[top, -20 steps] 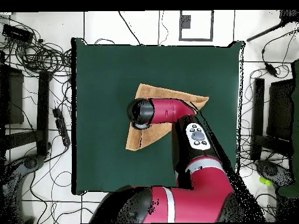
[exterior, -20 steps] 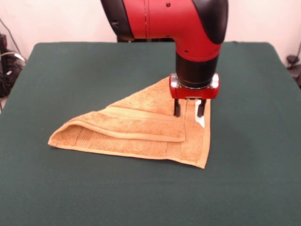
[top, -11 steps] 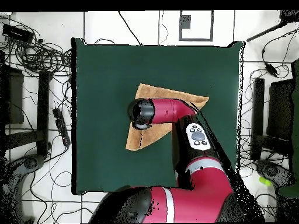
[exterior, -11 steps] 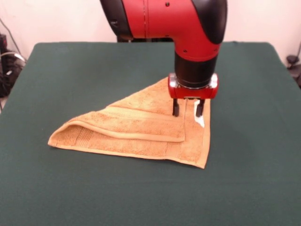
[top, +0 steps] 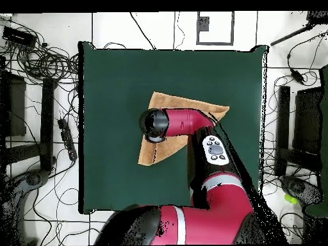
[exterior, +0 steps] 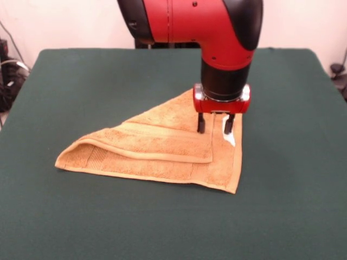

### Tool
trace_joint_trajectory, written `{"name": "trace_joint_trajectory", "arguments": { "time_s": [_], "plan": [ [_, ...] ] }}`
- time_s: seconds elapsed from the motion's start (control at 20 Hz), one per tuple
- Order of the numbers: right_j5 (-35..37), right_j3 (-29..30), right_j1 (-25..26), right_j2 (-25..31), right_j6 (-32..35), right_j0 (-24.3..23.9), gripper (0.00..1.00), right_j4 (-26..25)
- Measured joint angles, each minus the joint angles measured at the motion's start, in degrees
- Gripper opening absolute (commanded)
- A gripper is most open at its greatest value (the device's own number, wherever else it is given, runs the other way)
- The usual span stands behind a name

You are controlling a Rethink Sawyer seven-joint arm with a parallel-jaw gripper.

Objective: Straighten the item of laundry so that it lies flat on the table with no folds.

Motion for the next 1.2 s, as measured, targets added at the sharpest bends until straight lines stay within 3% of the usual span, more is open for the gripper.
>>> {"name": "trace_joint_trajectory", "arguments": {
  "time_s": [0.15,0.2,1.2],
  "plan": [
    [0.0,-0.1,0.0,-0.3,0.0,0.2,1.0,0.0],
    [0.0,-0.3,0.0,-0.8,0.0,0.6,0.0,0.0],
    [-0.2,-0.3,0.0,-3.1,0.0,2.3,0.0,0.0]
  ]
}}
